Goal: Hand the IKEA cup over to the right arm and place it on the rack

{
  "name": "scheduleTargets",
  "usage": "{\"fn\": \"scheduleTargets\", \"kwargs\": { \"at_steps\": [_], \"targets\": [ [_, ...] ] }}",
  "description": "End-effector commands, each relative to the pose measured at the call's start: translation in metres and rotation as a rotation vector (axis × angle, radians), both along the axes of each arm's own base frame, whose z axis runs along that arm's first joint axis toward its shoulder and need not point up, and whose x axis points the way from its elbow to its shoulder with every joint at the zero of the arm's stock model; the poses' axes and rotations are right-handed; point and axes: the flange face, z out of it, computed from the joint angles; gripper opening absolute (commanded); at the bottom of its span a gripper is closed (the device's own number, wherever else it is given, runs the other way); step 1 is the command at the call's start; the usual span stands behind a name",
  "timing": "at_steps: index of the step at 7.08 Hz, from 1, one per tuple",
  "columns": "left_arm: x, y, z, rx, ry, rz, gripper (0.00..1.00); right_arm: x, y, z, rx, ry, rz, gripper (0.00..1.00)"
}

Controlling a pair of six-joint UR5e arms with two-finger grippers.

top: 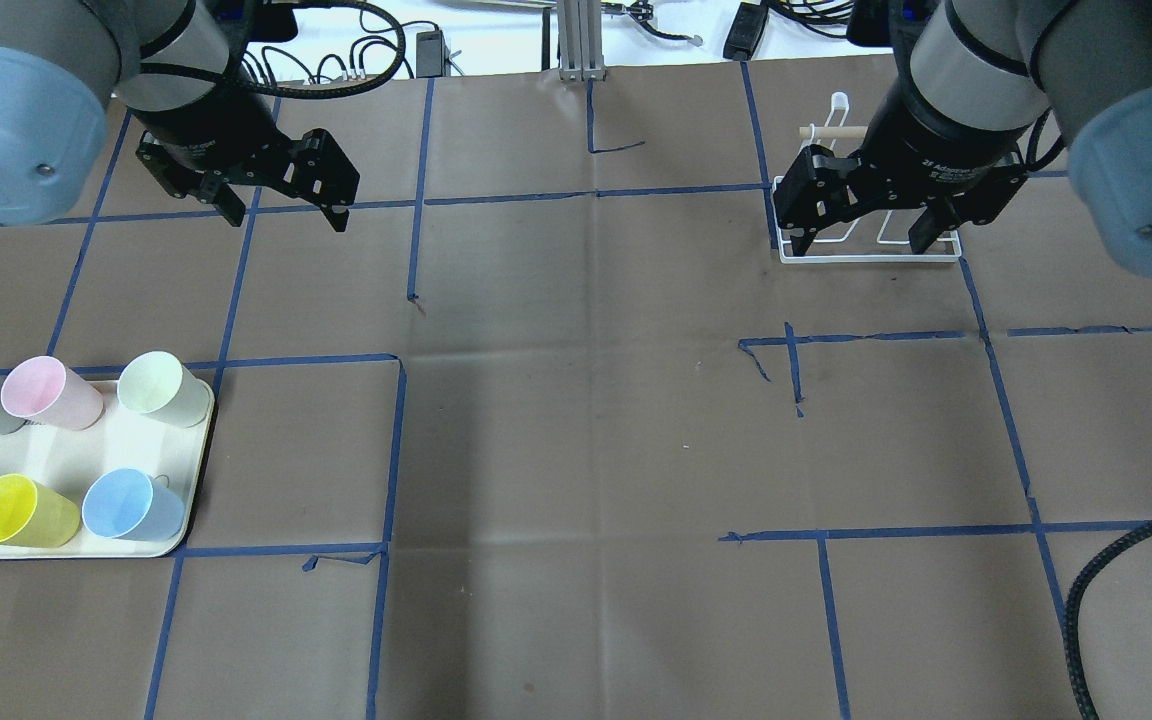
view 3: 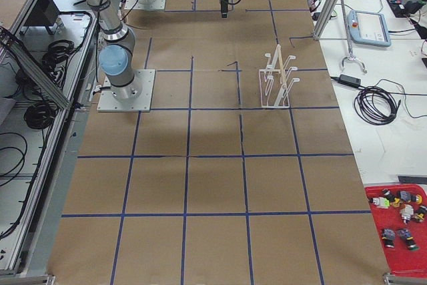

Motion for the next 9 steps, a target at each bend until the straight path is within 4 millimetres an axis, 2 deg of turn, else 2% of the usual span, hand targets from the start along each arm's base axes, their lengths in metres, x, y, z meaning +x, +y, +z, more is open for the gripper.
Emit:
{"fn": "scheduleTargets", "kwargs": {
  "at_steps": [1, 9],
  "targets": [
    [0.0001, 0.0000, 0.0007, -0.001, -0.001, 0.000, 1.00, 0.0001, -0.0001, 0.0007, -0.001, -0.001, 0.000, 1.00],
    [0.0019, 0.0024, 0.0001, 0.000, -0.005, -0.012, 1.00, -0.0001, -0.0005, -0.0008, 0.002, 0.001, 0.001, 1.00]
  ]
}}
